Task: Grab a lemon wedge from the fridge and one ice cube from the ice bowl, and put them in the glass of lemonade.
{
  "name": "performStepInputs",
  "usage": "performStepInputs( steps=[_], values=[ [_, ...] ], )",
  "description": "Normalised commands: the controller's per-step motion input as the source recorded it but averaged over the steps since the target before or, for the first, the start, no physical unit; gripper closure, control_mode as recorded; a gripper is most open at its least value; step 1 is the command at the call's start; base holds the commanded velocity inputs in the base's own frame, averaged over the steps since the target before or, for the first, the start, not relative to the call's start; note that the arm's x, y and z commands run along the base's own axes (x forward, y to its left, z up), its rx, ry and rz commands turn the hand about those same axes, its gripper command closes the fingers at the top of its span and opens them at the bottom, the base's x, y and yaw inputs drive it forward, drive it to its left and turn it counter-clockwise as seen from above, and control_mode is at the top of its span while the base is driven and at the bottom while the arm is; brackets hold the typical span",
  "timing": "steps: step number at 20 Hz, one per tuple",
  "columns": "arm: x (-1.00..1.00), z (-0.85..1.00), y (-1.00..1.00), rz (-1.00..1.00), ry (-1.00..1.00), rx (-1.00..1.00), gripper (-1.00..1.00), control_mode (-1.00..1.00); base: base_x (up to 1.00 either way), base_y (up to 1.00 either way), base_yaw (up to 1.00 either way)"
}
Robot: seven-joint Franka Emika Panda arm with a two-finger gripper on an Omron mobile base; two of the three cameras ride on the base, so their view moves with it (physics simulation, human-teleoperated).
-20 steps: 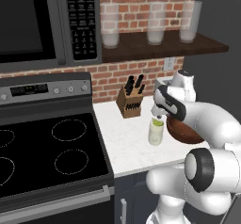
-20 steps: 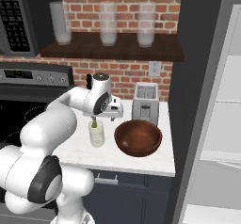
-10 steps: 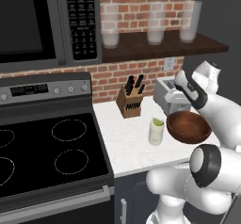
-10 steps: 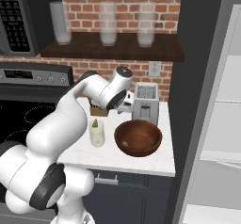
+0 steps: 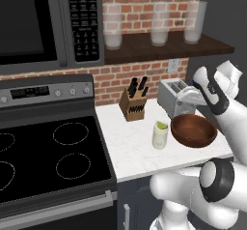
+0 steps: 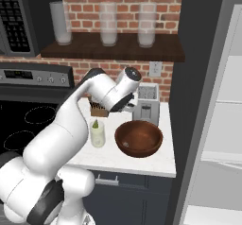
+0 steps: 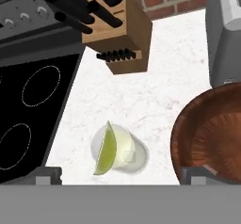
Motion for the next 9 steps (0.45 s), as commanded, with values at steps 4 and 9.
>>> performStepInputs(
  steps=[4,9],
  values=[
    [-0.34,0.07,0.0,0.0,-0.05,0.05,-1.0,-1.0,0.0,0.0,0.0],
    [-0.29,0.02,0.0,0.0,-0.05,0.05,-1.0,-1.0,0.0,0.0,0.0]
  ],
)
